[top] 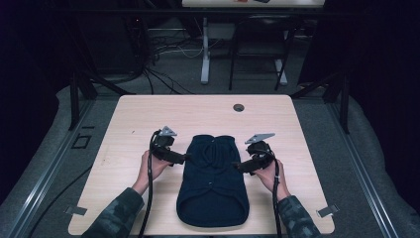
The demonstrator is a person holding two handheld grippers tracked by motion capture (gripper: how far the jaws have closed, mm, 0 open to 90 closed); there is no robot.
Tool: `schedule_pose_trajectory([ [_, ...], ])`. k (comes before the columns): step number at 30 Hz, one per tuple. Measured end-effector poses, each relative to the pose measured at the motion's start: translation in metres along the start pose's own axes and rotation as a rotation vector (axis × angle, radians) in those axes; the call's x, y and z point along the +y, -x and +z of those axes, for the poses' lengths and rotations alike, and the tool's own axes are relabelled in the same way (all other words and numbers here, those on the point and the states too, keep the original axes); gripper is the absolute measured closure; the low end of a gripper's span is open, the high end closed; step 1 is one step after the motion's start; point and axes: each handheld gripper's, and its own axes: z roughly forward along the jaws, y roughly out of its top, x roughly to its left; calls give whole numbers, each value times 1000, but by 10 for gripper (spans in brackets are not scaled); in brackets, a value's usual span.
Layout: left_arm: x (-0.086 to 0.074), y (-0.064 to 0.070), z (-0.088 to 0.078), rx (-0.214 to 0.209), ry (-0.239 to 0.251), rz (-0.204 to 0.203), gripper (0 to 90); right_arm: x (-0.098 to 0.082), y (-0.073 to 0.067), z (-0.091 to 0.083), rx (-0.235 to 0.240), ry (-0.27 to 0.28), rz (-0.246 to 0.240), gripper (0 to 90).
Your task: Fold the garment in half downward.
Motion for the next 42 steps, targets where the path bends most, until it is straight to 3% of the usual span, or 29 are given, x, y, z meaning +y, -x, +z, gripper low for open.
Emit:
schedule_pose_trajectory([
  [7, 15, -3, 12, -4, -2, -12, 13, 17, 7, 13, -3, -4, 5, 34],
  [16, 29, -9, 36, -5, -54, -39, 14, 35, 13, 30, -21, -19, 20, 63],
  [19, 32, -11, 44, -2, -73, -50, 1, 40, 16, 37, -29, -58, 11, 66],
  [25, 40, -14, 58, -1, -96, -72, 3, 48, 25, 50, -27, -66, 43, 67],
  [32, 46, -18, 74, 2, -110, -87, 142, 55, 36, 64, -48, -54, 86, 213],
  [36, 49, -18, 81, 4, -124, -90, 167, 58, 38, 71, -57, -73, 76, 286],
  [42, 49, -17, 84, -15, -139, -76, 260, 58, 37, 81, -32, -85, 76, 413],
])
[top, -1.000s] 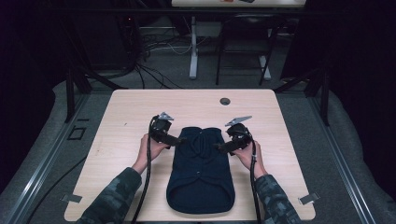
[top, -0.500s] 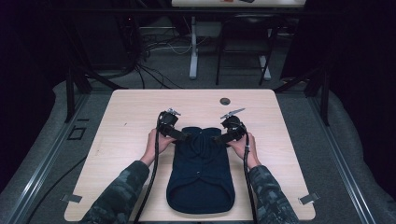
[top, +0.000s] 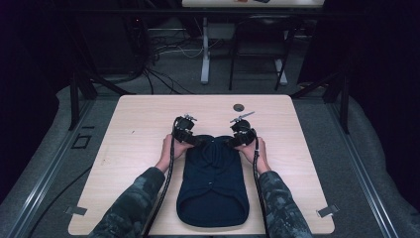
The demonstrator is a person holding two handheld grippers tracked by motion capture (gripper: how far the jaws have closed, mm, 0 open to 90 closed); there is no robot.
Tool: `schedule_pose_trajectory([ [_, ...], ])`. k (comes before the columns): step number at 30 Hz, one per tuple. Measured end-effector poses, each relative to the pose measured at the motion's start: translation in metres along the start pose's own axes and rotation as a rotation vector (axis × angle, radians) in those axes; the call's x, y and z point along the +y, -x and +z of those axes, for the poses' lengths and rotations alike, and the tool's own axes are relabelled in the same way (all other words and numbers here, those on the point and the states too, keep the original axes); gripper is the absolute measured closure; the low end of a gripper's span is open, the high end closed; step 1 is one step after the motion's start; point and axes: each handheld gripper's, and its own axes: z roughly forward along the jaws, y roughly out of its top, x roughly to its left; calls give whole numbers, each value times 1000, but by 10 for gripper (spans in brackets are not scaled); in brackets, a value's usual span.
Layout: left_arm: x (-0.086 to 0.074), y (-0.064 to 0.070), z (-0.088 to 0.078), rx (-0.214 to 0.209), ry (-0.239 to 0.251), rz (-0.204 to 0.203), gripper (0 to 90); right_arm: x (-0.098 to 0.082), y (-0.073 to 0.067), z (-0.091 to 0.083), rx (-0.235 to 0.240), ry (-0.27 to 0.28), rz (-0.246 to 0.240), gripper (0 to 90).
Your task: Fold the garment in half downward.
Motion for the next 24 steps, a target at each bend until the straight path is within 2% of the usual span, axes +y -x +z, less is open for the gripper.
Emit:
schedule_pose_trajectory([
  [2, 0, 0, 1, -6, -7, 3, 310, 0, 1, 3, -2, -6, -2, 471],
  [5, 0, 1, 3, -4, -19, 9, 325, -1, 2, 6, 6, -17, 8, 499],
  [10, 1, 3, 3, 18, -33, 46, 374, -1, 4, 9, 44, -40, 26, 569],
  [11, 1, 3, 3, 20, -34, 49, 399, -1, 5, 10, 64, -40, 35, 615],
  [19, 2, 7, 4, 17, -36, 66, 487, -3, 7, 11, 98, -31, 60, 692],
  [20, 2, 8, 4, 21, -34, 66, 489, -2, 8, 11, 109, -41, 52, 697],
  [23, 2, 9, 4, 19, -34, 69, 525, -3, 6, 12, 106, -25, 68, 710],
  [24, 2, 10, 4, 14, -39, 76, 544, -2, 7, 11, 112, -43, 48, 714],
])
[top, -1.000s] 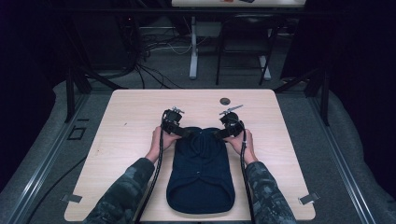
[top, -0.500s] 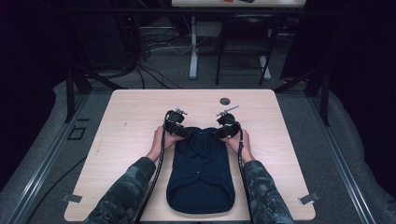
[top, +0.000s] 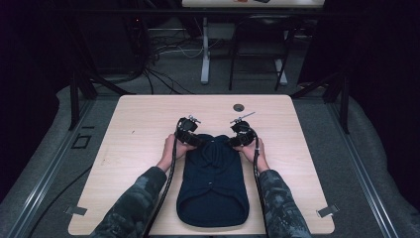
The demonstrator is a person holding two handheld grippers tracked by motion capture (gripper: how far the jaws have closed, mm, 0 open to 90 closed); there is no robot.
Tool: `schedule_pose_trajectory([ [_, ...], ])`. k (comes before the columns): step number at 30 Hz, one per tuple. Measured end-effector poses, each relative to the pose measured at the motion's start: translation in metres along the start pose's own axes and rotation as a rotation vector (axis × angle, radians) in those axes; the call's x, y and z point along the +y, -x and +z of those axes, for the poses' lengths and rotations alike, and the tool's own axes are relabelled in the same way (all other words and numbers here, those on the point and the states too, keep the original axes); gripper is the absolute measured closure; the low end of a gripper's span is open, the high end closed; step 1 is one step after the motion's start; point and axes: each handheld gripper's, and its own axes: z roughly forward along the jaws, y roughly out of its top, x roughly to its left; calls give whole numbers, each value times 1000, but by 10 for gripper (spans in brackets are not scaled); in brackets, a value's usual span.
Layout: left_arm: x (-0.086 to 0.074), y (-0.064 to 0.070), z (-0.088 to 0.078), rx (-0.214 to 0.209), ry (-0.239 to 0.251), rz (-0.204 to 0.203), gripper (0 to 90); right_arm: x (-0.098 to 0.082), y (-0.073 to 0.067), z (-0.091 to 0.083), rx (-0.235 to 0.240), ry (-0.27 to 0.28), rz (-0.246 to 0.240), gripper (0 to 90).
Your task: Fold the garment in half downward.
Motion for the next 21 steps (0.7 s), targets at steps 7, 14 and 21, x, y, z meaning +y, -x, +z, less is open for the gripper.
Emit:
schedule_pose_trajectory([
  [7, -3, 6, -1, 0, 33, 24, 704, -2, -9, 0, -51, 32, -32, 725],
  [14, -4, 11, -7, 18, 61, 61, 727, -3, -18, -7, -89, 47, -108, 730],
  [21, -2, 17, -24, 9, 109, 90, 727, -6, -25, -24, -113, 107, -162, 732],
])
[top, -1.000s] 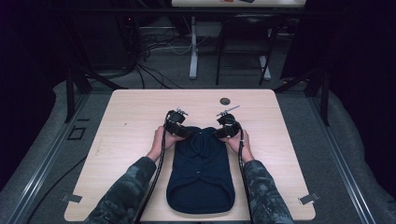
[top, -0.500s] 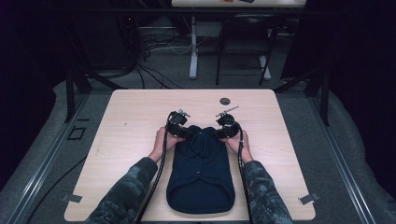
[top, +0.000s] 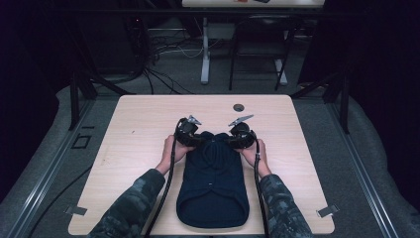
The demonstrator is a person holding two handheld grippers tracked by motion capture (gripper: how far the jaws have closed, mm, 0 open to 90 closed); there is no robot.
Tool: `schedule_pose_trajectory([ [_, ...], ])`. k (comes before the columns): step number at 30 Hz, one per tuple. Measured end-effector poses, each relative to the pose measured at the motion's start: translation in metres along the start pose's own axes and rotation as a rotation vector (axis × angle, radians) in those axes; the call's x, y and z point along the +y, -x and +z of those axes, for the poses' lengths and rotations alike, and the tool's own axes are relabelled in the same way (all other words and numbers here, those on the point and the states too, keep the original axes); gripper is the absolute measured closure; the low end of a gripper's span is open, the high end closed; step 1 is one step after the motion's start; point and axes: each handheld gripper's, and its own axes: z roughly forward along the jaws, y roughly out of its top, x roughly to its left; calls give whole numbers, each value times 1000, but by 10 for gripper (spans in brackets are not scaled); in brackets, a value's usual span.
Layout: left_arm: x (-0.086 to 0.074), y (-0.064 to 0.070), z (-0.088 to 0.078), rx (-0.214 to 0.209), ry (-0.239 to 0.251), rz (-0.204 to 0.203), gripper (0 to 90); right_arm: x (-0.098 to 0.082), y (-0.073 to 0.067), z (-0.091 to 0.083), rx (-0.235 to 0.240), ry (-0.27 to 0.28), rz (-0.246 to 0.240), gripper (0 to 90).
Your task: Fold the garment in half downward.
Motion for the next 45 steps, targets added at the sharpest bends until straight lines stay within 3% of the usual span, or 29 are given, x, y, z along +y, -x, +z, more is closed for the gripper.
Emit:
schedule_pose_trajectory([
  [7, 4, 5, -18, -4, 48, 33, 724, 1, -10, -20, -25, 61, -71, 731],
  [14, 4, 10, -33, -27, 93, 70, 727, 1, -13, -38, -2, 104, -86, 727],
  [27, 9, 26, -53, -23, 122, 151, 734, 3, -15, -59, 41, 83, -97, 716],
  [34, 10, 30, -59, -50, 132, 178, 735, 2, -6, -68, 160, 62, -29, 706],
  [37, 12, 32, -60, -65, 130, 184, 735, 2, -6, -70, 158, 52, -36, 714],
  [41, 12, 32, -63, -107, 117, 195, 725, 2, -12, -74, 116, 54, -58, 737],
  [45, 10, 30, -66, -145, 98, 178, 705, 0, -21, -76, 74, 79, -108, 747],
])
